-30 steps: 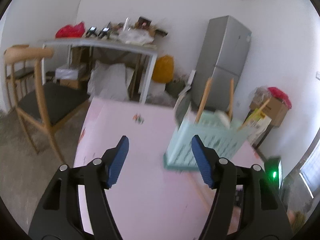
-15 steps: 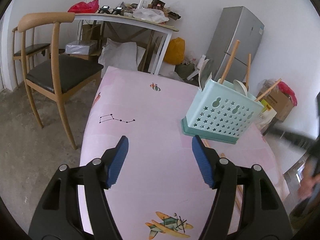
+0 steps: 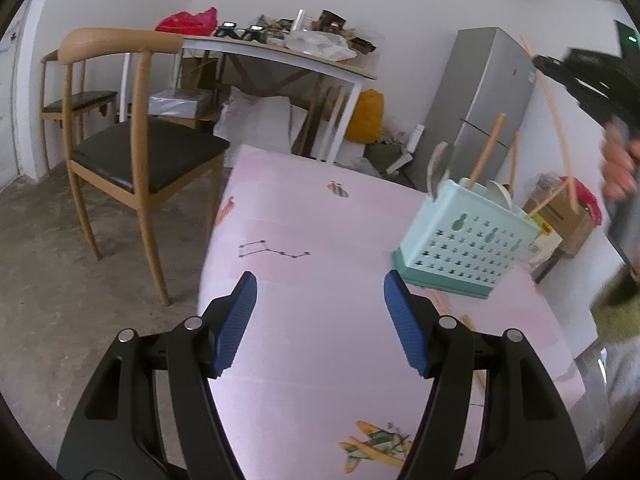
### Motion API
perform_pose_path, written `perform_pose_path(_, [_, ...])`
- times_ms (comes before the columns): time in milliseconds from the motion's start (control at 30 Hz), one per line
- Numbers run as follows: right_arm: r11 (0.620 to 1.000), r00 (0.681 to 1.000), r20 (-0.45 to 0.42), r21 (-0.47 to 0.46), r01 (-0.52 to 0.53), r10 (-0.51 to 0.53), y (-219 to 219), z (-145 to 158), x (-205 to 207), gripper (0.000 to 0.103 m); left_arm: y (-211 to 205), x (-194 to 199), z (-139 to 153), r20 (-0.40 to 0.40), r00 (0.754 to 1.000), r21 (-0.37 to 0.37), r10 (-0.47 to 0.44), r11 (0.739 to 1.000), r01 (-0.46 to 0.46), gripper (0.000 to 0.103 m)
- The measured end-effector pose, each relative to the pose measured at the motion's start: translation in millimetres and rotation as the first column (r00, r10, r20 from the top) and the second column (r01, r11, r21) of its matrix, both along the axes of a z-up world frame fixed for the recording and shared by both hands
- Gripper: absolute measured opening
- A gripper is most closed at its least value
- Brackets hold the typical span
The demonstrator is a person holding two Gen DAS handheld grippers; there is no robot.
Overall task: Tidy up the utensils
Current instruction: 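Lift the right tool's chopstick into the mint holder and open the right tool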
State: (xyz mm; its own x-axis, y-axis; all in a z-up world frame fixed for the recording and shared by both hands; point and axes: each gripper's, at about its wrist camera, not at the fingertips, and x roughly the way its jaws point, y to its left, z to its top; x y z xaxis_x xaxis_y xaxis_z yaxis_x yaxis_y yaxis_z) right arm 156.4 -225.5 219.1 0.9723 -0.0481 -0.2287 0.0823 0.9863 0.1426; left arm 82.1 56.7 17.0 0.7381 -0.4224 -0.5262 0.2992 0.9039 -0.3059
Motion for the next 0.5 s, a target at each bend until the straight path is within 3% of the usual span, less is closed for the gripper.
perform_pose_path(233, [0.997,0.996,0.047,-0.014,0.077,-0.076,5.7,-17.2,54.2,0.007,20.2,9.5,-5.1,-0.021,0.999,0.031,0.049,0.998,-0.049,0.062])
perform_pose_path(500, [0.992,0.992,0.016,-0.021,0.126,-0.126,-0.8,-52.3,83.1,0.007,28.8,22.0,-7.1,-0.028,0.997,0.045,0.065,0.997,-0.064,0.062])
